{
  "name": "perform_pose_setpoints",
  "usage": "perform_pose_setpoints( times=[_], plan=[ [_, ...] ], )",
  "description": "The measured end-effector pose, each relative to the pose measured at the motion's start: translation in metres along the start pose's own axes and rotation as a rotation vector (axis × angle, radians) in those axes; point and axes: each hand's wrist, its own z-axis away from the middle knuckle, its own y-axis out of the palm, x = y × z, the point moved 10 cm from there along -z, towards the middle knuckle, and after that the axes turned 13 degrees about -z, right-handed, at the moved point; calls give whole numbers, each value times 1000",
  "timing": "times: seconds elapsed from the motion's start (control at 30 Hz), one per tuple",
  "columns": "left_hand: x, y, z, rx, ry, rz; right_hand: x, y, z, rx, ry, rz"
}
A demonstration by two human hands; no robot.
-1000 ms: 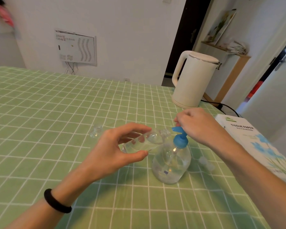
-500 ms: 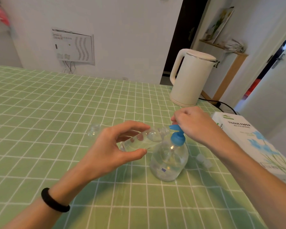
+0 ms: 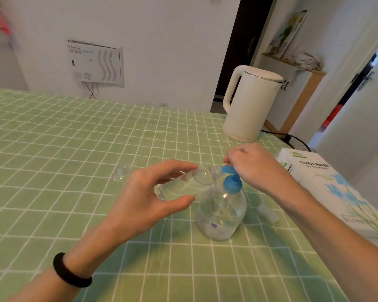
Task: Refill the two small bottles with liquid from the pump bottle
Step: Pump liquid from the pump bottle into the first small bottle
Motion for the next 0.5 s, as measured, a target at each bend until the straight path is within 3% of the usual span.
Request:
perform_pose_setpoints(
  times=[0.5],
  plan=[
    [6, 1, 1, 9, -8, 13, 0, 1, 0, 6, 28, 19]
  ],
)
